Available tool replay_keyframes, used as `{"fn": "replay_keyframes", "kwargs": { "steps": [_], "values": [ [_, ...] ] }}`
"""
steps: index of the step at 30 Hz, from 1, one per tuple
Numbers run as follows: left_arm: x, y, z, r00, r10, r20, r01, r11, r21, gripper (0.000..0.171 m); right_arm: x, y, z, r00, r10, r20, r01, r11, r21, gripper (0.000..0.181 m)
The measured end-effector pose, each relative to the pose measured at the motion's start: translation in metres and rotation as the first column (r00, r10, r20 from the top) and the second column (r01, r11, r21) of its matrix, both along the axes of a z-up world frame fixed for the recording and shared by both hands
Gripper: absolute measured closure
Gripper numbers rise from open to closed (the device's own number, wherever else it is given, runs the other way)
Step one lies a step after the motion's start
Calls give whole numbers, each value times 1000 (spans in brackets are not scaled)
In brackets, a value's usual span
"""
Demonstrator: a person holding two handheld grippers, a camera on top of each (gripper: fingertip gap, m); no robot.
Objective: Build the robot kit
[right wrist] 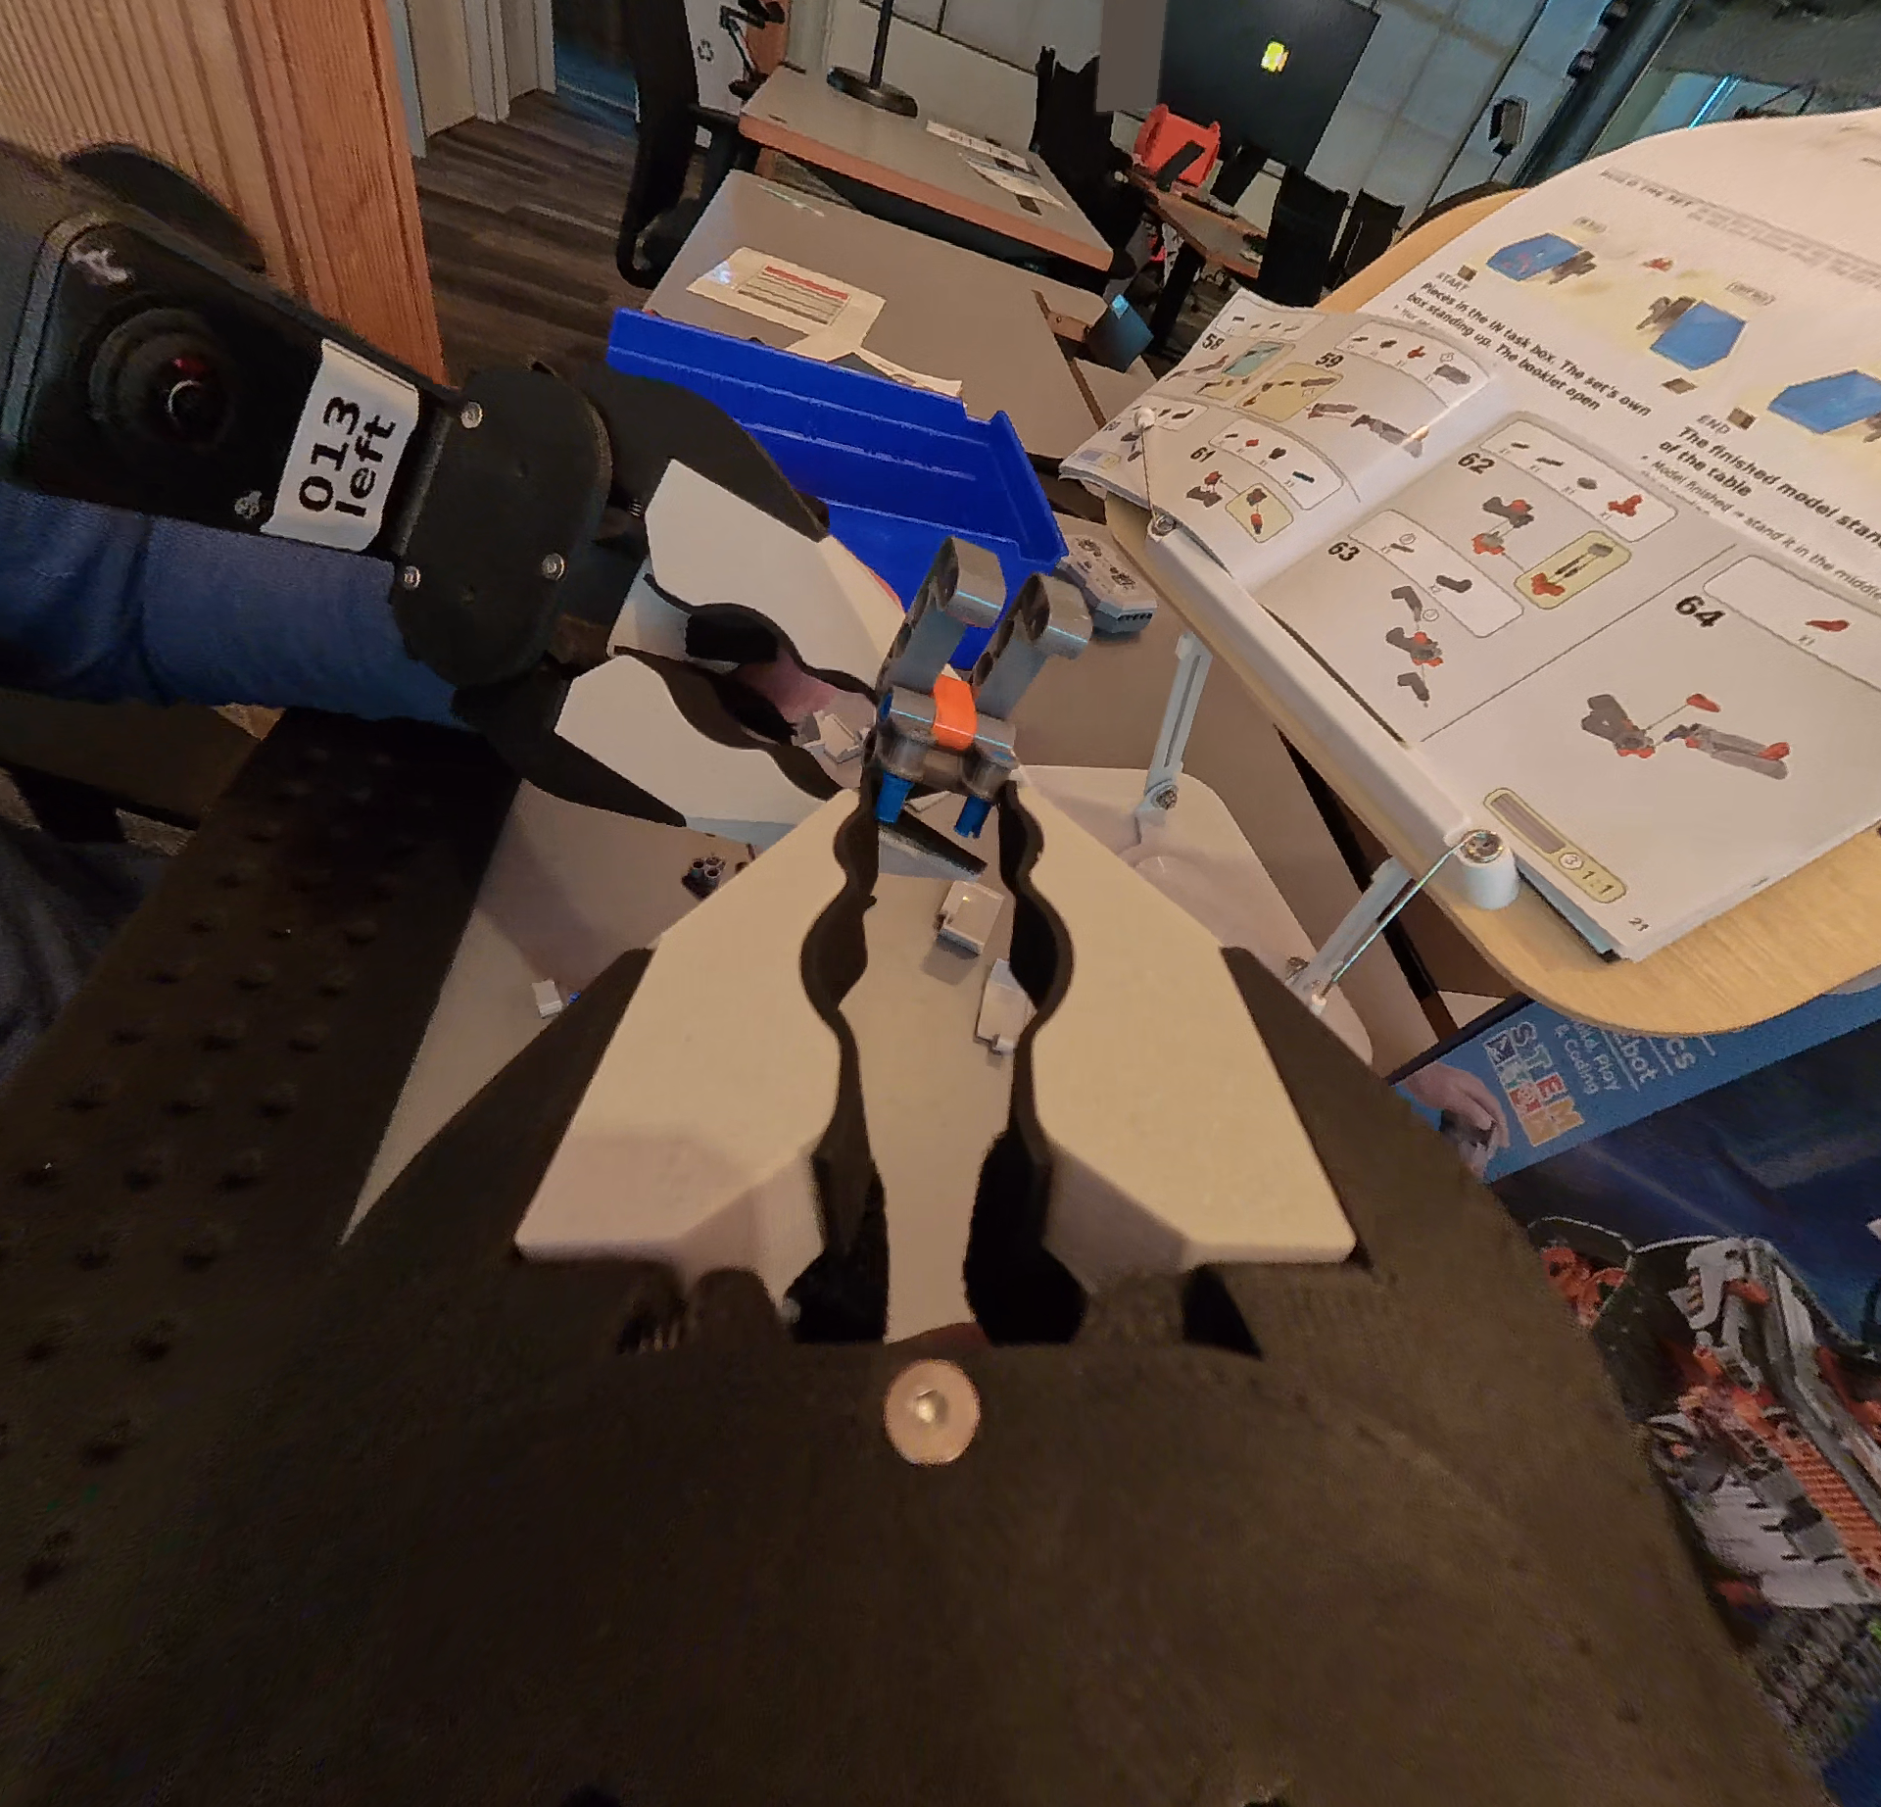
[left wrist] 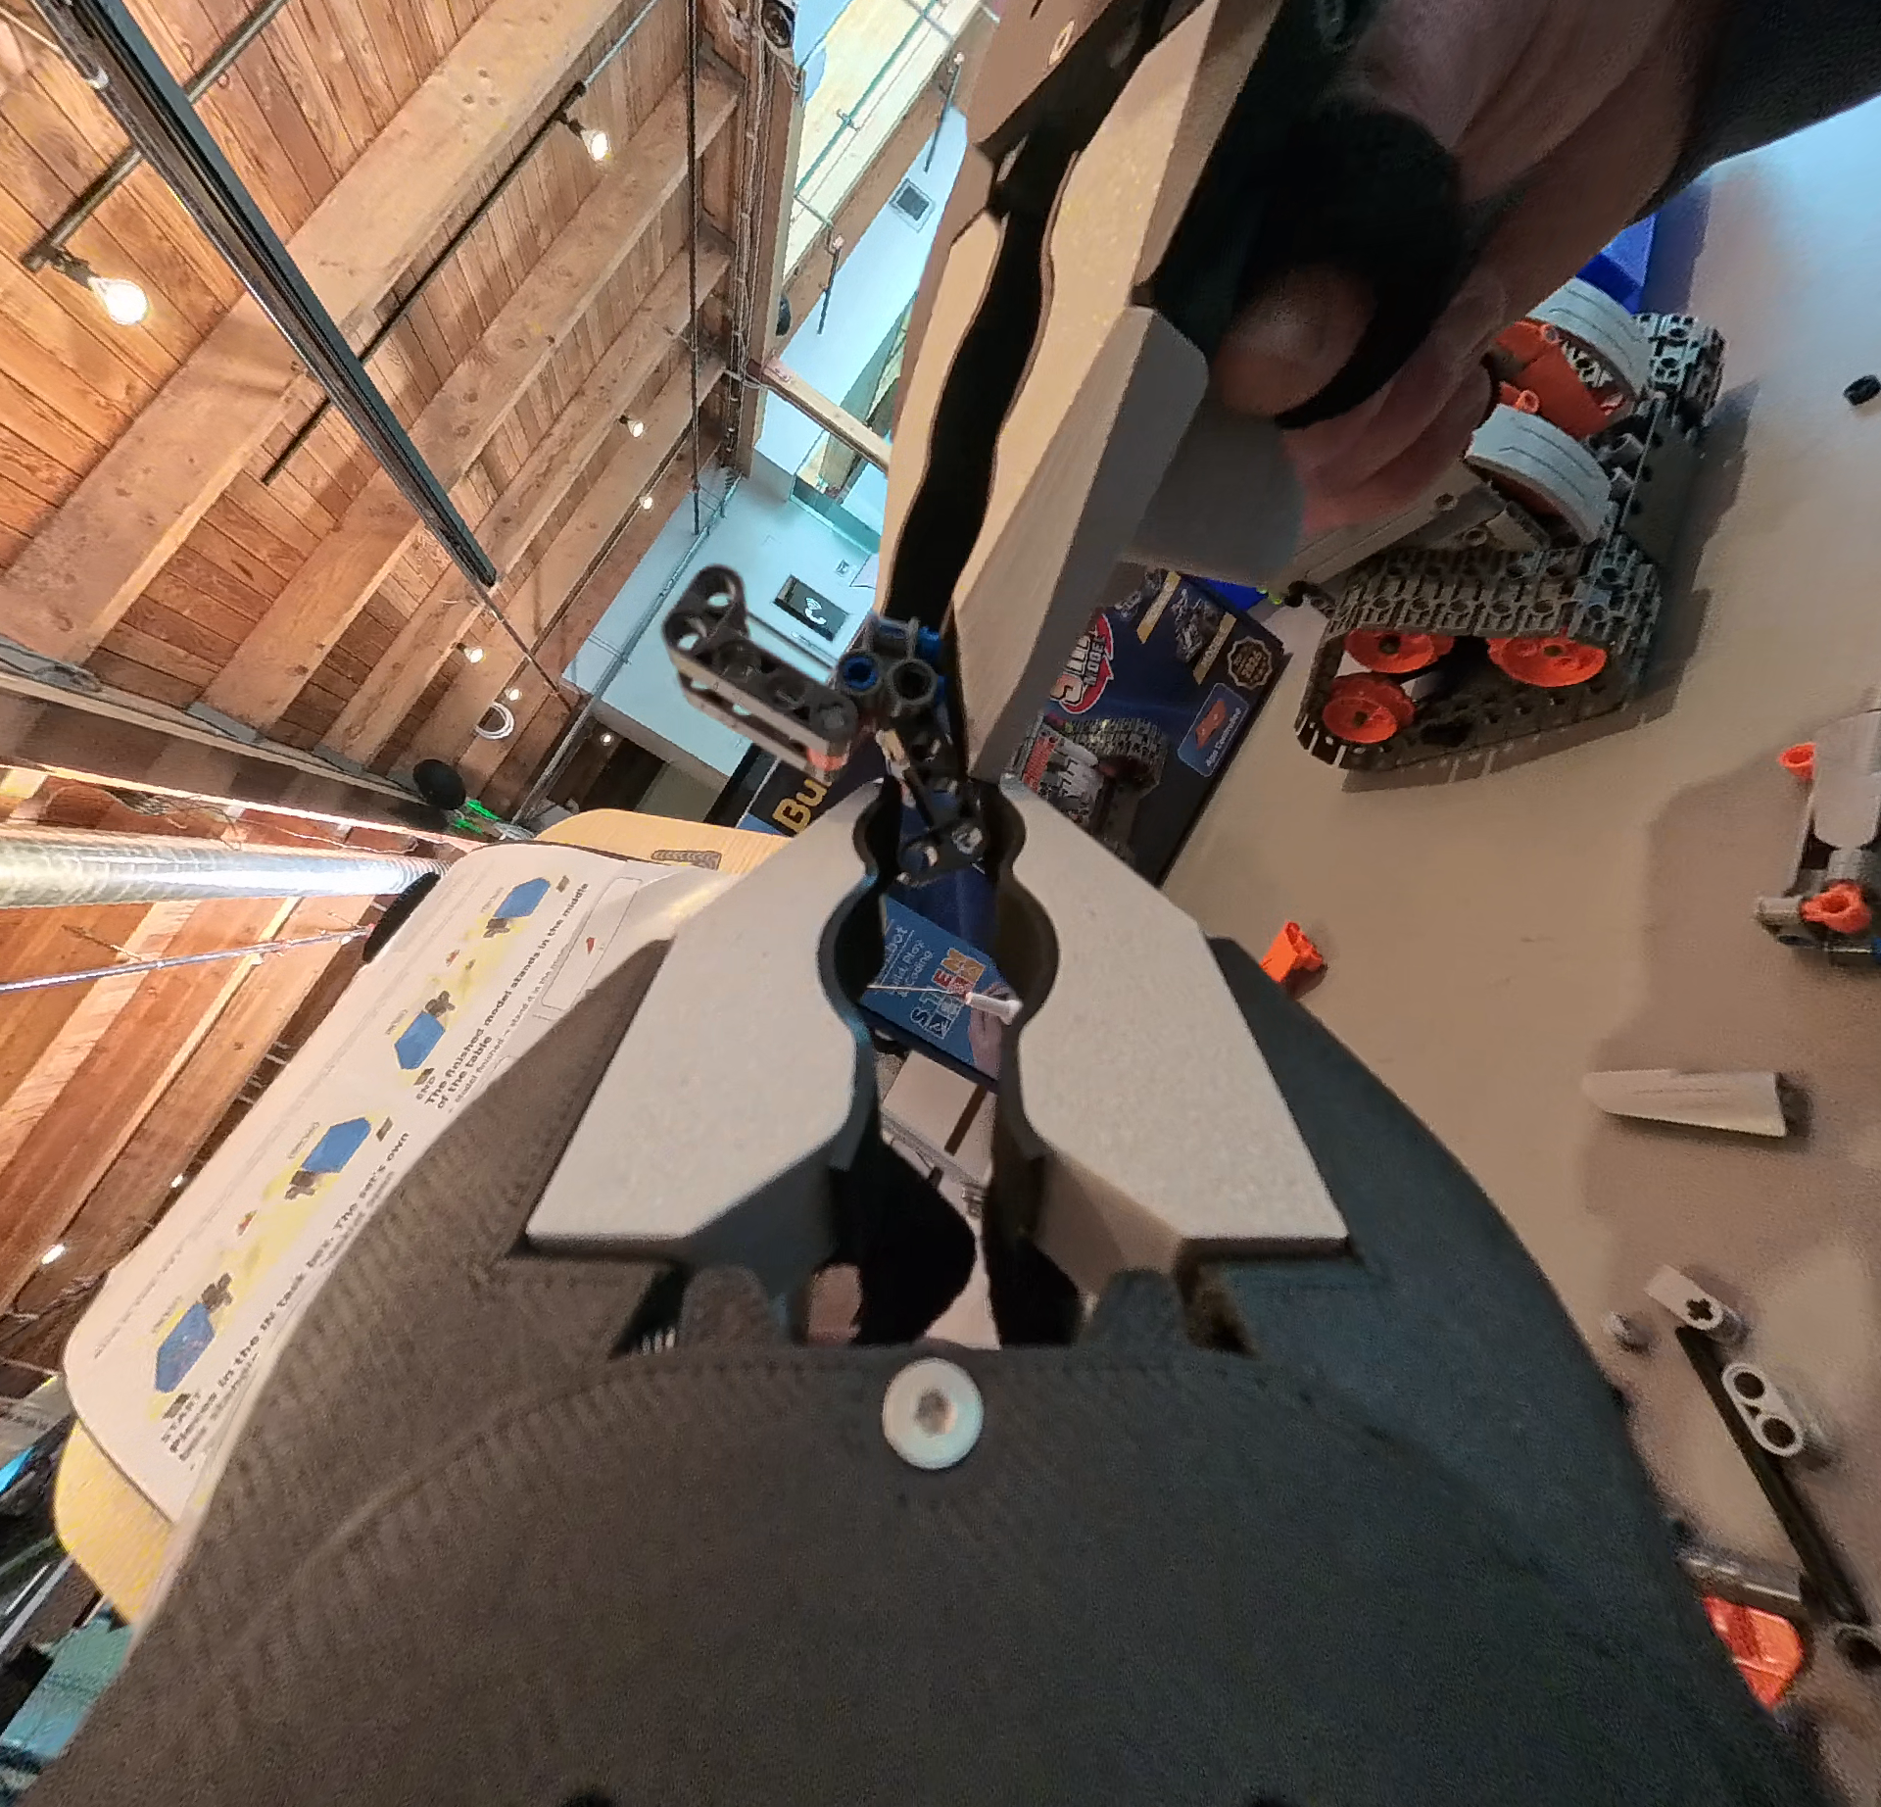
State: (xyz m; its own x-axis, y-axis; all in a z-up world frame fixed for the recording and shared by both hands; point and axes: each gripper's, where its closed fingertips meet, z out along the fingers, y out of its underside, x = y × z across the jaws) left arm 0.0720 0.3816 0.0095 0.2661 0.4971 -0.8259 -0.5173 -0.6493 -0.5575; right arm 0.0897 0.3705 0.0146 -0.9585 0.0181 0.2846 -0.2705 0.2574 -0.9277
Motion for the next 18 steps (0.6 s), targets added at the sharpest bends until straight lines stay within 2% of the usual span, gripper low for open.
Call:
{"fn": "replay_keyframes", "kwargs": {
  "steps": [4,13,16,18],
  "values": [
    [1,0,0,1000,-12,8,12,1000,9,158,1,0,1,998,-5,-63,5,1000,1,160],
    [9,-7,8,994,-87,67,82,993,81,150,-10,7,8,1000,3,12,-2,998,-67,160],
    [13,-10,12,976,-170,135,147,975,164,146,-9,9,7,1000,17,20,-15,997,-70,160],
    [14,-14,16,936,-271,226,199,935,294,142,-7,9,6,999,37,23,-35,997,-67,160]
  ]
}}
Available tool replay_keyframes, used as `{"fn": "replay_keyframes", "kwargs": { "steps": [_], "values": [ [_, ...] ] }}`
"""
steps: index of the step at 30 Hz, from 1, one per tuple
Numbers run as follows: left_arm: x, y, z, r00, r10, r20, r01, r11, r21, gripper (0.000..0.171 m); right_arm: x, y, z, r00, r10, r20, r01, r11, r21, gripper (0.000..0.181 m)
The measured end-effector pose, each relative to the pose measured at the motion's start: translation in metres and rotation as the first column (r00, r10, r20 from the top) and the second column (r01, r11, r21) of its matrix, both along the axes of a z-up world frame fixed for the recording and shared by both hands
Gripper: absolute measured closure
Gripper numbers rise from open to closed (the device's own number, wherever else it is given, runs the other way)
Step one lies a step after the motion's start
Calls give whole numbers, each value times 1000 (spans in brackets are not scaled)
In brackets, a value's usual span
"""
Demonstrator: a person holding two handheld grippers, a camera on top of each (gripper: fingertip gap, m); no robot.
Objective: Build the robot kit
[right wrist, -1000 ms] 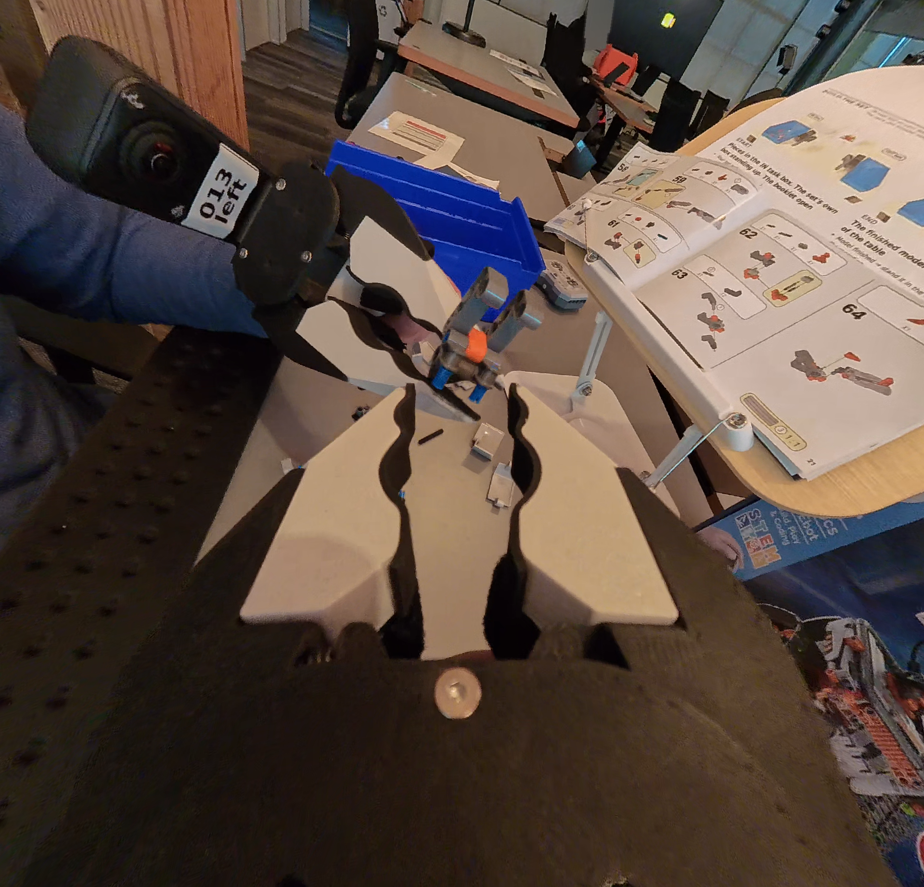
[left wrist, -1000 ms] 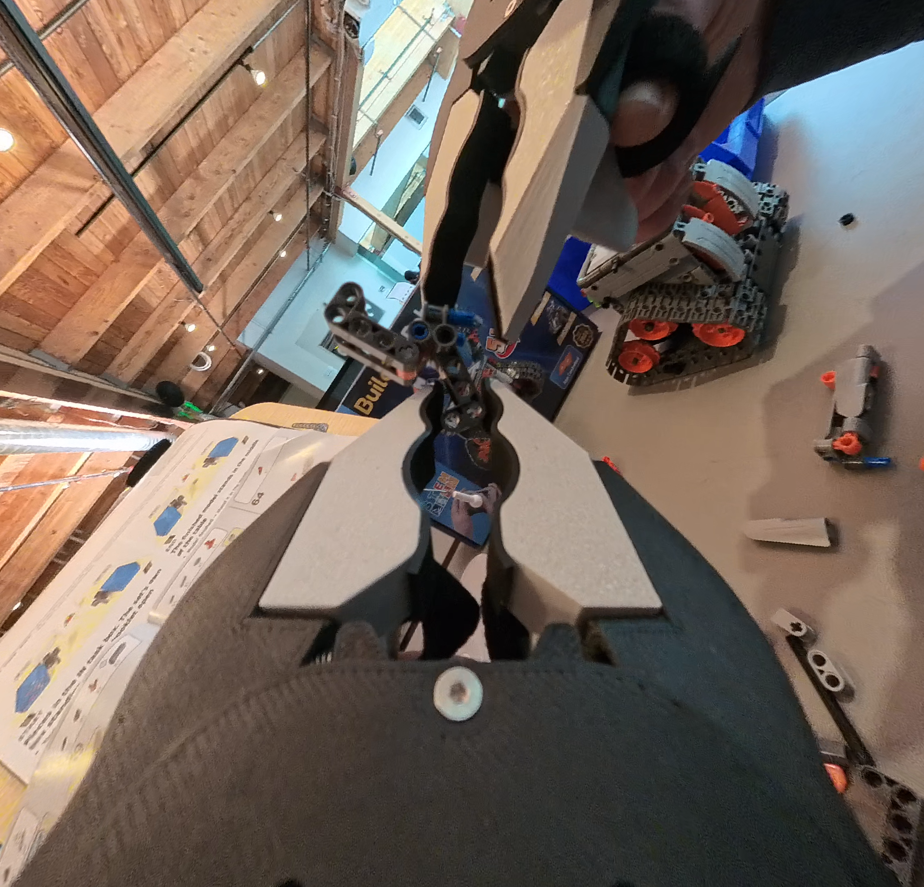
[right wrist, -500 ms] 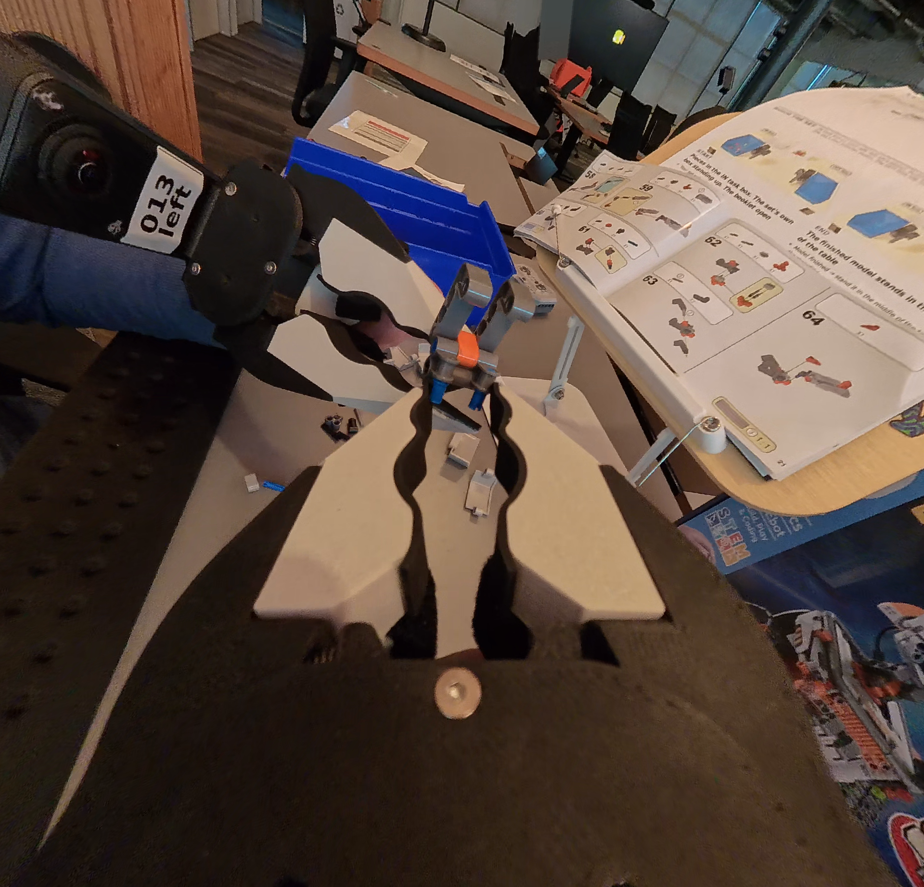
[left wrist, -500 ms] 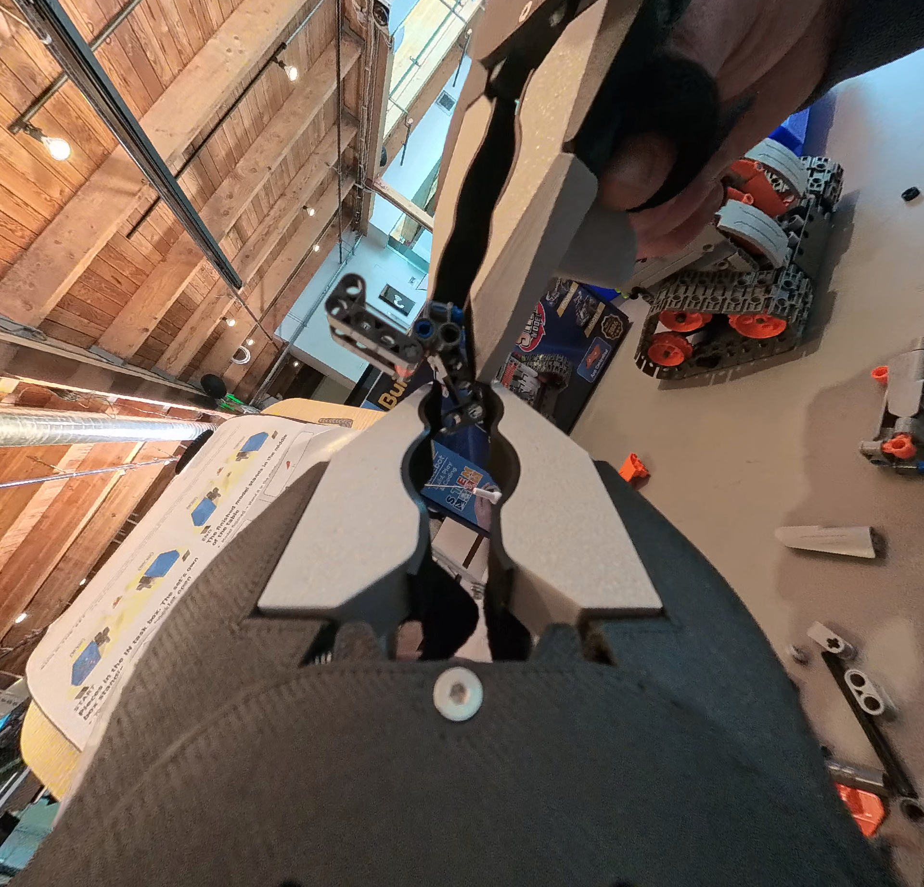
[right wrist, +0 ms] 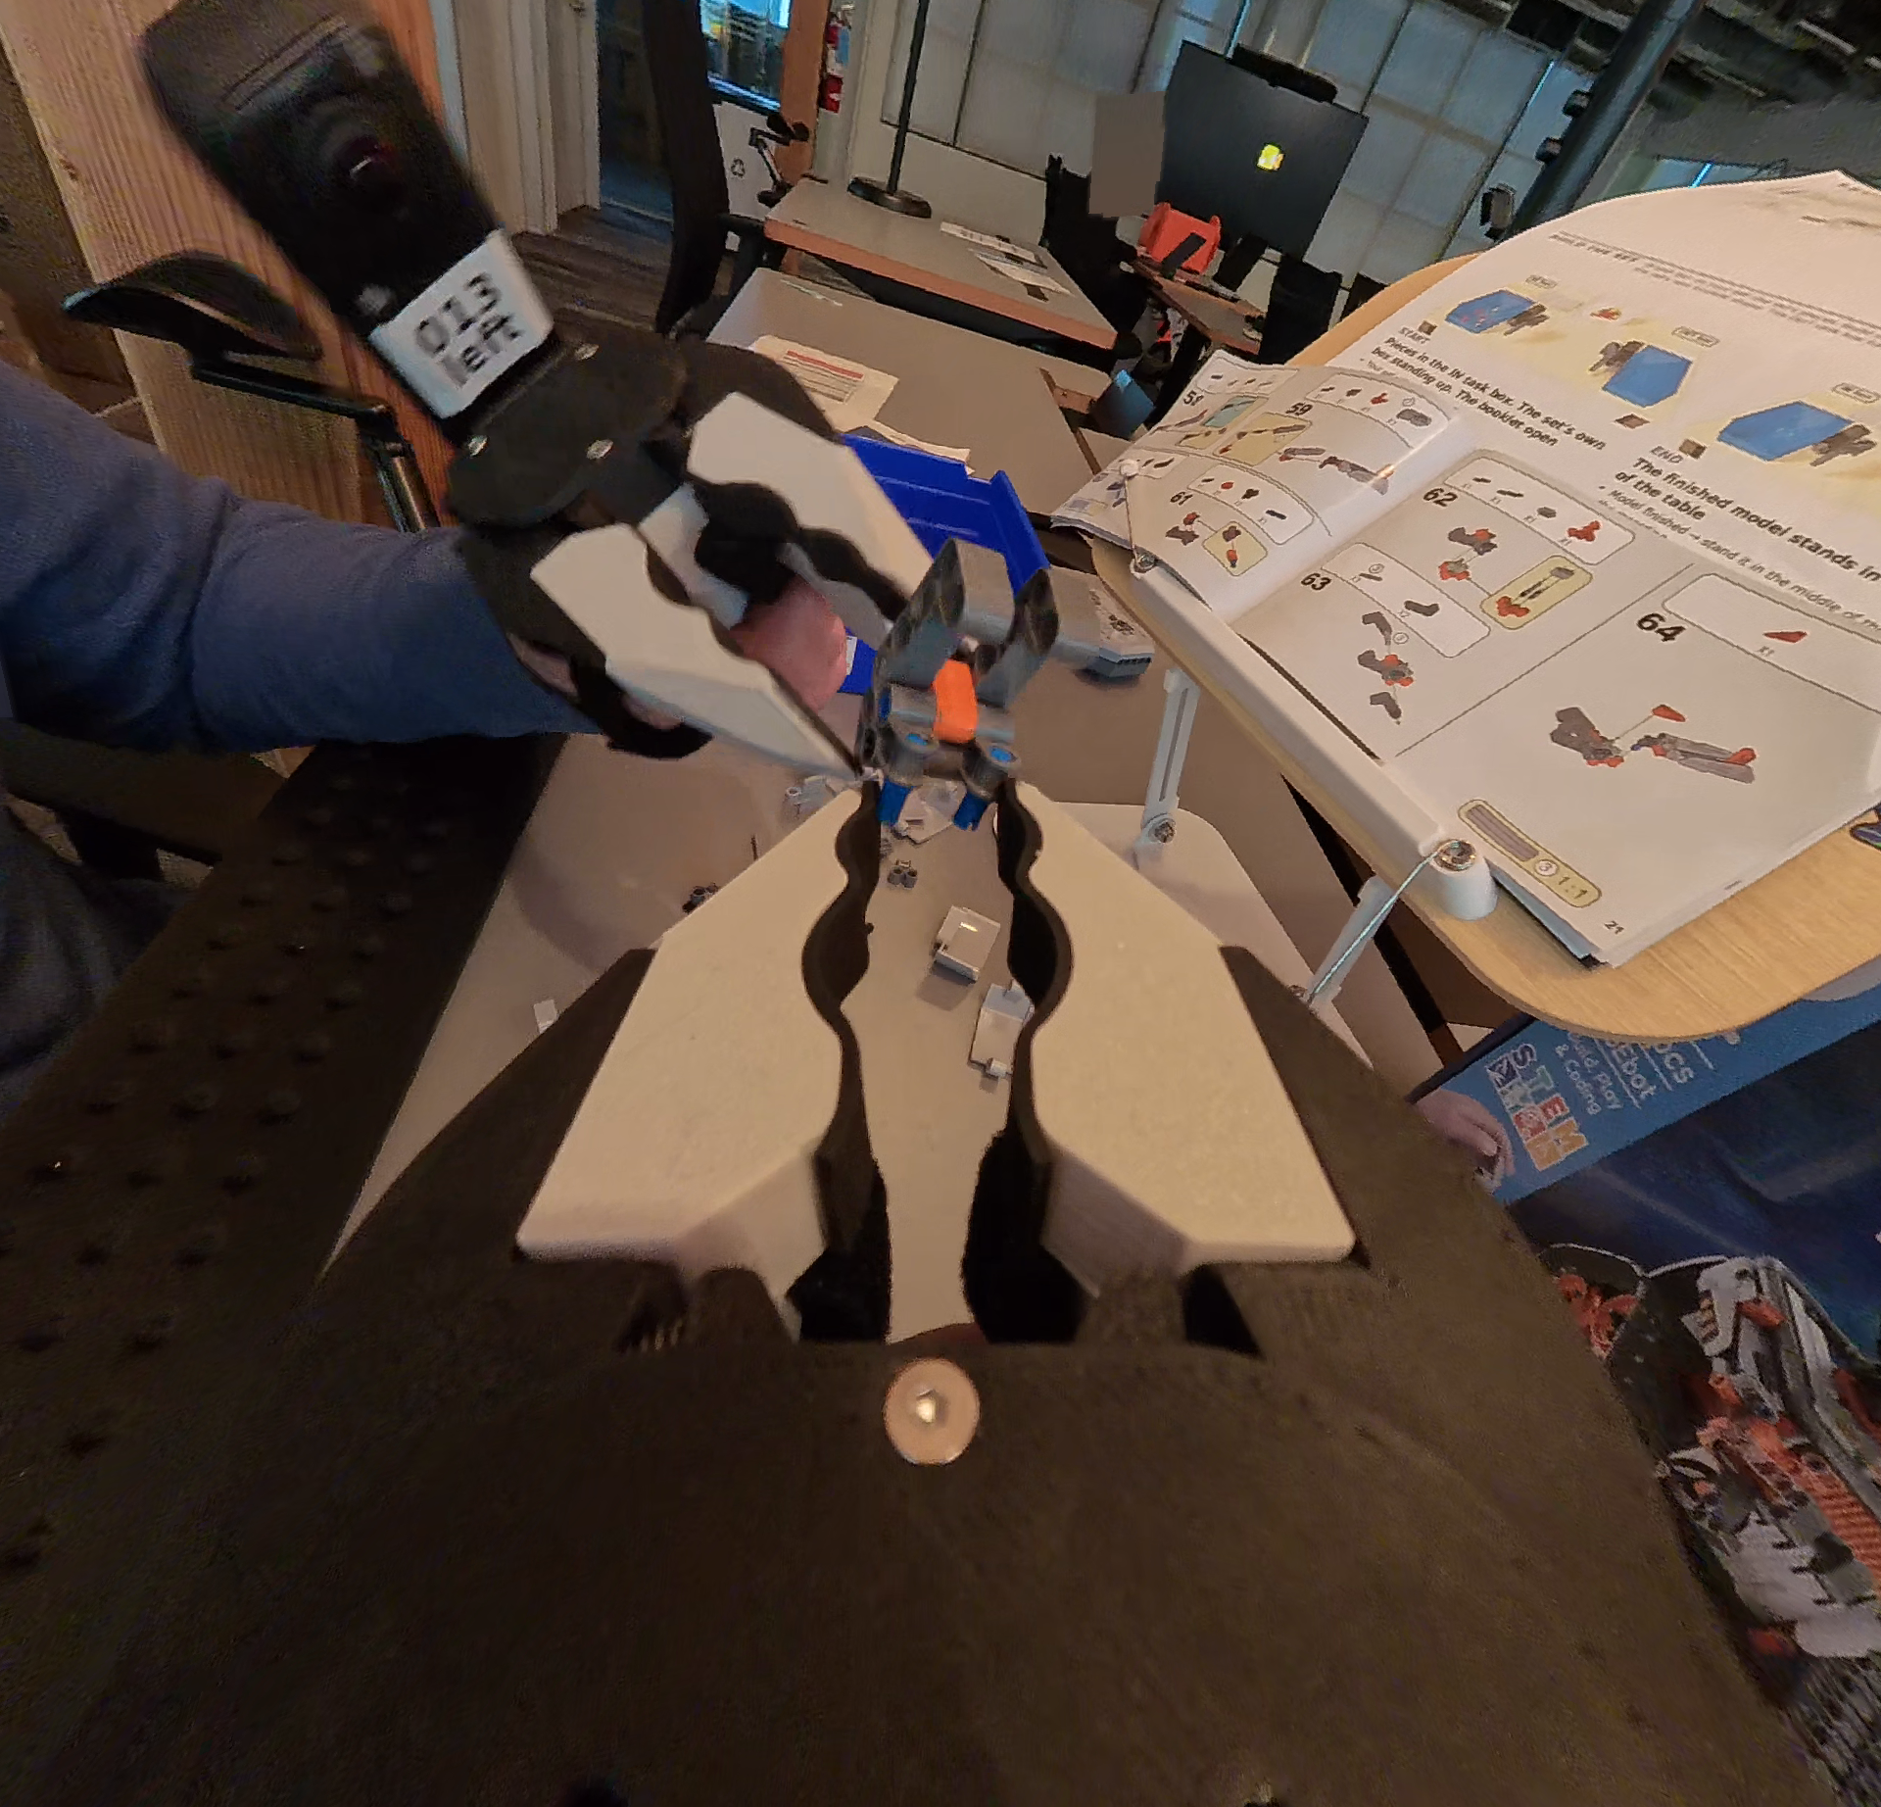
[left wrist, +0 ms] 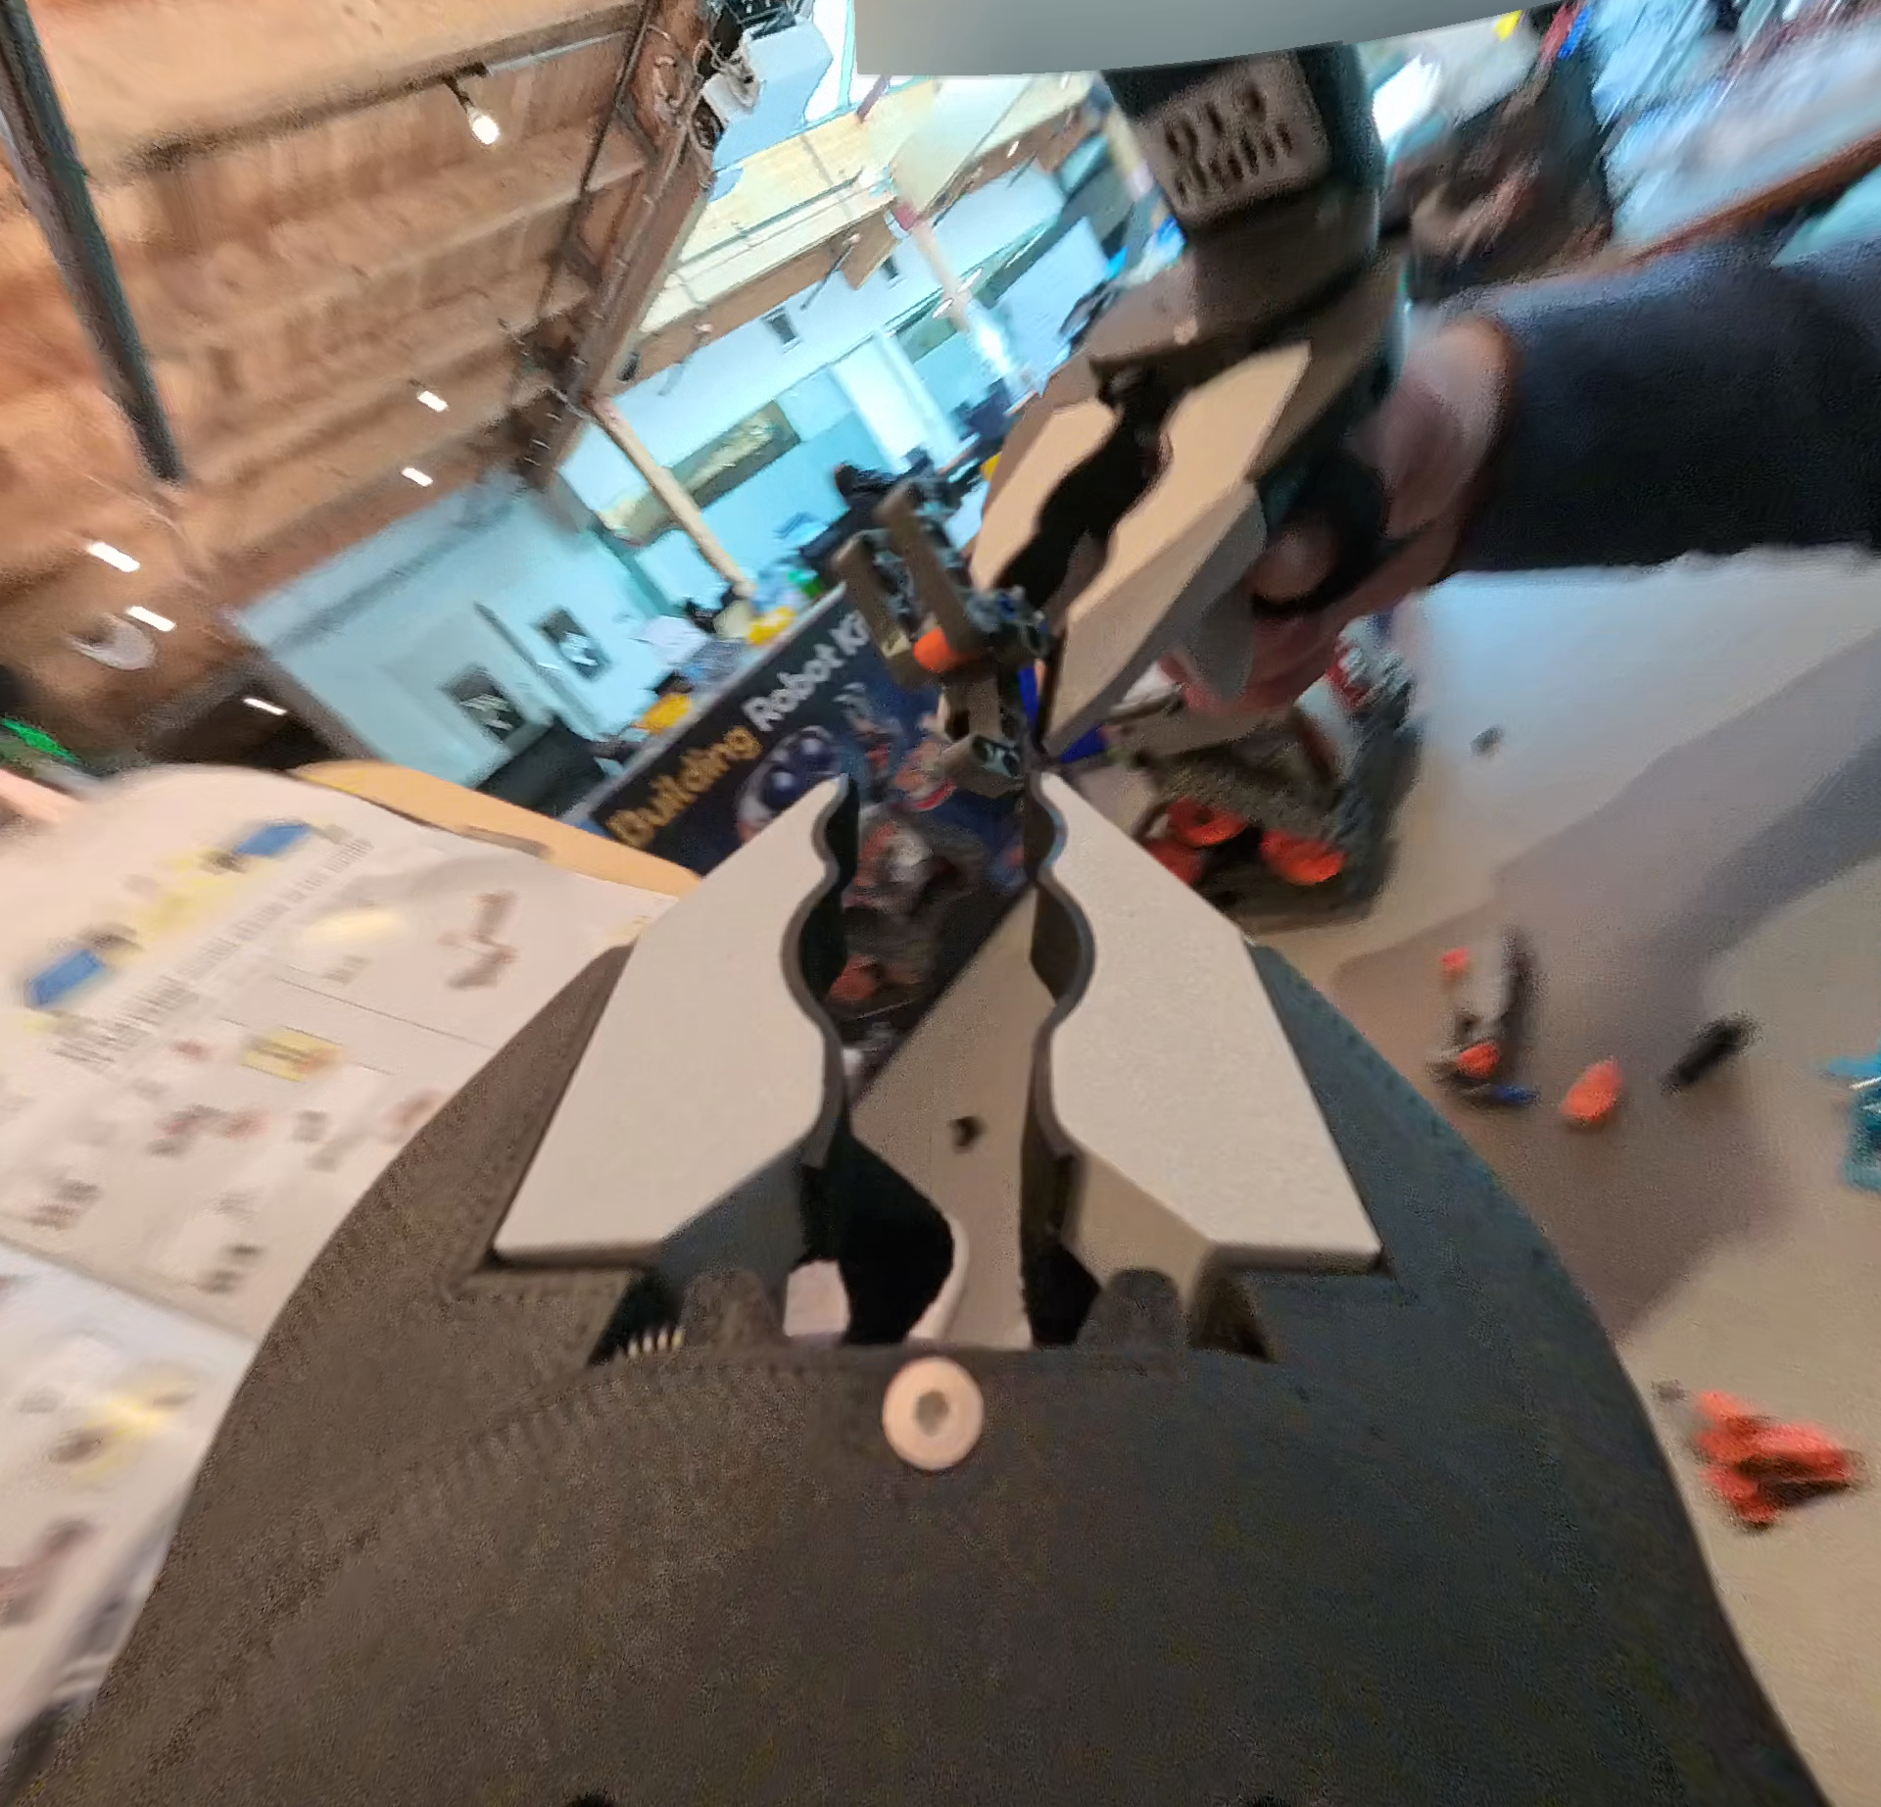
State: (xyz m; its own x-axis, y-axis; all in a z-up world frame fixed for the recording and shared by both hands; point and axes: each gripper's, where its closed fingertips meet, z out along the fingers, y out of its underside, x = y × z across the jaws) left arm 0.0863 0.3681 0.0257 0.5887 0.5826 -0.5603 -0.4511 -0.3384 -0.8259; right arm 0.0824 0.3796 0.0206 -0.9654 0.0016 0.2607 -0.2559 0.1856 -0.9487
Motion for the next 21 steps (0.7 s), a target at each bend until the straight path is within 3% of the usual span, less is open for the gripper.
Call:
{"fn": "replay_keyframes", "kwargs": {
  "steps": [2,6,12,18,21],
  "values": [
    [0,-5,4,984,-104,147,84,987,136,142,-2,1,-3,1000,-1,-16,2,1000,12,161],
    [-2,-19,10,940,-231,251,157,946,284,146,0,1,-15,990,-12,-143,26,995,98,161],
    [11,0,-10,853,-380,357,295,917,270,145,33,-2,-24,981,187,-50,-182,980,84,161],
    [54,21,-15,600,-668,440,539,744,395,147,59,4,-35,928,369,52,-372,926,68,161],
    [64,29,-18,528,-725,443,583,688,431,154,67,7,-41,901,428,65,-432,899,71,161]
  ]
}}
